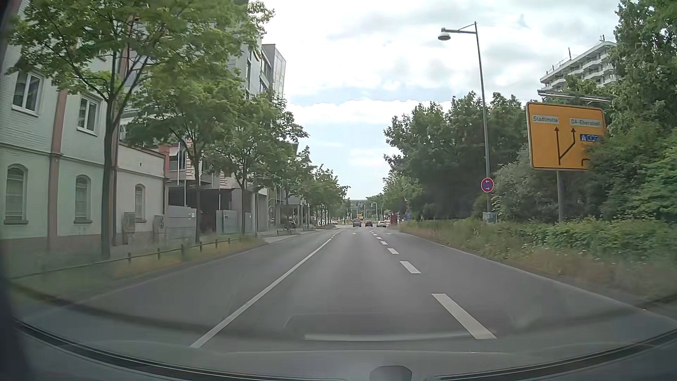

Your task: Follow the waypoints while adhering to traffic rules and regulations

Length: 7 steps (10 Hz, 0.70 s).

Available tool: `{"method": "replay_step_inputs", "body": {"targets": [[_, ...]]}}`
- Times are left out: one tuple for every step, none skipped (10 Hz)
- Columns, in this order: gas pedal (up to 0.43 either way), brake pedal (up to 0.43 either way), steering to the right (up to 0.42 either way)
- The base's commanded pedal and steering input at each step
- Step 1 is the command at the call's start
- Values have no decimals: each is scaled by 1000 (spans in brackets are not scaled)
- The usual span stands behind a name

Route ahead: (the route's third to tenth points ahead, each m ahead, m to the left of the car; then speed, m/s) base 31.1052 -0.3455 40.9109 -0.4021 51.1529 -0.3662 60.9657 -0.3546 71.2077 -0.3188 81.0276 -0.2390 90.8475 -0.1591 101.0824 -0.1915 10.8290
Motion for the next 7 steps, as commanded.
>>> {"method": "replay_step_inputs", "body": {"targets": [[0,30,0],[0,30,0],[0,30,0],[0,30,0],[0,30,0],[0,30,0],[0,30,0]]}}
